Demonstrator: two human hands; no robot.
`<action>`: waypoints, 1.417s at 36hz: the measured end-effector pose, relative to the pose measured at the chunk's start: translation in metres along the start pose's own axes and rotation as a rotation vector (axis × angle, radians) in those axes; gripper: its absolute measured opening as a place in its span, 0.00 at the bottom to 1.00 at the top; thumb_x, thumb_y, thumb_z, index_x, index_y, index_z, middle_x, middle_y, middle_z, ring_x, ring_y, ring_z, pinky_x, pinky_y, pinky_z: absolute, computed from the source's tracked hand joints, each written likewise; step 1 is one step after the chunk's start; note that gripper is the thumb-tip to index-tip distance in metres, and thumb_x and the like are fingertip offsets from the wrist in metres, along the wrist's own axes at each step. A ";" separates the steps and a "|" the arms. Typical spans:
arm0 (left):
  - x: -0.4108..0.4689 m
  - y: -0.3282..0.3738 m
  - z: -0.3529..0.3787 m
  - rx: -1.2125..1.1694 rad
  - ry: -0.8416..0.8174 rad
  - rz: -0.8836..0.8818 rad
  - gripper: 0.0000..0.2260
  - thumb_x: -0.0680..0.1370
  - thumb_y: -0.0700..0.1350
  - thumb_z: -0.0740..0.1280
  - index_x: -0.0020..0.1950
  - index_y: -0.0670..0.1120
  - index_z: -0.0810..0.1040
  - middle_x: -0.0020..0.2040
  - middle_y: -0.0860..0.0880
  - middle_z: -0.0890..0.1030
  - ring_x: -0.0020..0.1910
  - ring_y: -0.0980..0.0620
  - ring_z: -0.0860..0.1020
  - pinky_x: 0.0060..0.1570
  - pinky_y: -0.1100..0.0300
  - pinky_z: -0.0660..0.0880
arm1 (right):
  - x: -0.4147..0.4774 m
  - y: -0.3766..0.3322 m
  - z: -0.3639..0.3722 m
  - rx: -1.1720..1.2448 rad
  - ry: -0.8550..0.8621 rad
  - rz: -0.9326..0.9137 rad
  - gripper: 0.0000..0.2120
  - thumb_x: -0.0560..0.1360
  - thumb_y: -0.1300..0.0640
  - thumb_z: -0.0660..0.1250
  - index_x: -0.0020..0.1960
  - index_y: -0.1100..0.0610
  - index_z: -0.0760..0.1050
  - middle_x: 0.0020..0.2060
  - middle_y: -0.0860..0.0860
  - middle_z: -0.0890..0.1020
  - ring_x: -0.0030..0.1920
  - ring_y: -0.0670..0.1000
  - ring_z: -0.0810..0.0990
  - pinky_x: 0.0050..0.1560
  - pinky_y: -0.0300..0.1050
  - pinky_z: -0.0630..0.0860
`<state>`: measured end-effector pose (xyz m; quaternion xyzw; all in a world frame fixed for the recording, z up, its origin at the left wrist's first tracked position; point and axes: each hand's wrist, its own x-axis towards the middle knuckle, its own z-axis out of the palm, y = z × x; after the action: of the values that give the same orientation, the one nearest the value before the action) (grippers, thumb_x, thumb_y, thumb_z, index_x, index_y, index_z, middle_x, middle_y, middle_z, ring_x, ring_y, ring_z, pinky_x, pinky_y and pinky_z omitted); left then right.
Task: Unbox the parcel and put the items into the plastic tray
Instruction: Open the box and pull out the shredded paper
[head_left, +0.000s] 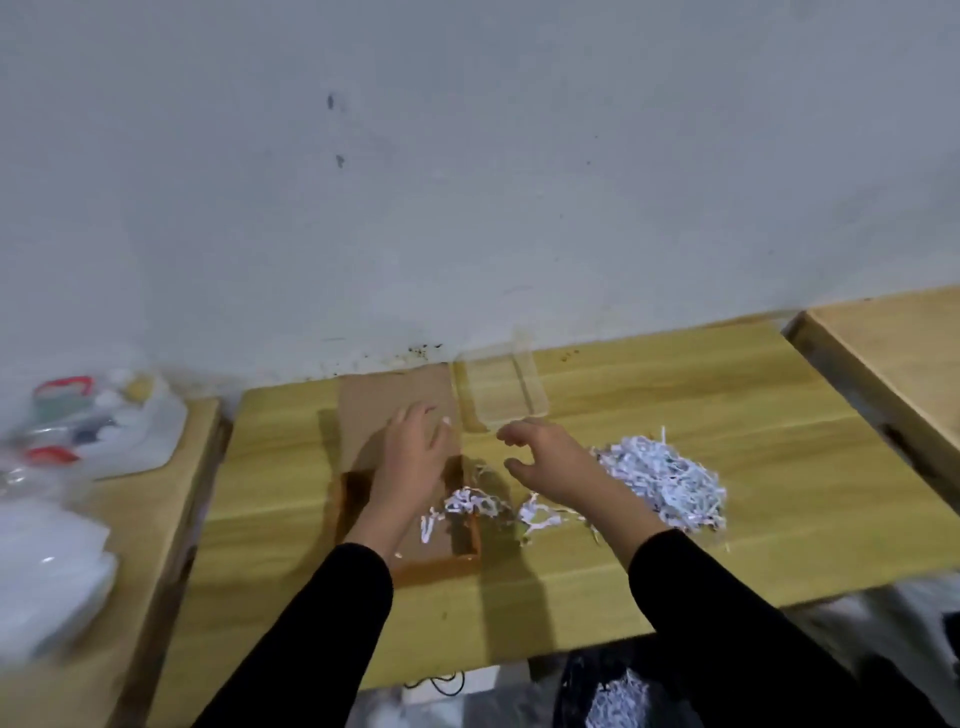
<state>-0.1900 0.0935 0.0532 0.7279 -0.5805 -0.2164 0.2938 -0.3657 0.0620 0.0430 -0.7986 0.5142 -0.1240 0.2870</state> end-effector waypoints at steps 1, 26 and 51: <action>-0.006 -0.015 -0.008 -0.007 0.053 -0.035 0.18 0.80 0.50 0.58 0.68 0.46 0.69 0.66 0.47 0.71 0.65 0.49 0.71 0.63 0.52 0.70 | 0.004 -0.009 0.013 0.008 -0.031 -0.025 0.17 0.73 0.59 0.66 0.61 0.57 0.73 0.56 0.55 0.77 0.56 0.55 0.76 0.57 0.48 0.73; -0.042 -0.148 0.016 -0.683 0.156 -0.418 0.18 0.83 0.46 0.52 0.73 0.49 0.64 0.72 0.51 0.67 0.71 0.56 0.64 0.68 0.63 0.62 | 0.046 -0.054 0.159 -0.010 -0.400 -0.080 0.32 0.67 0.60 0.73 0.69 0.56 0.66 0.61 0.61 0.66 0.63 0.60 0.68 0.65 0.42 0.65; -0.041 -0.155 0.021 -0.841 0.159 -0.453 0.18 0.83 0.47 0.53 0.73 0.50 0.64 0.72 0.49 0.67 0.71 0.52 0.66 0.71 0.52 0.64 | 0.067 -0.076 0.183 0.074 -0.333 -0.304 0.07 0.68 0.69 0.67 0.45 0.64 0.81 0.48 0.58 0.82 0.48 0.55 0.80 0.53 0.42 0.75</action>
<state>-0.1022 0.1530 -0.0687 0.6686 -0.2453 -0.4345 0.5514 -0.1894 0.0862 -0.0663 -0.8654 0.3283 -0.0510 0.3751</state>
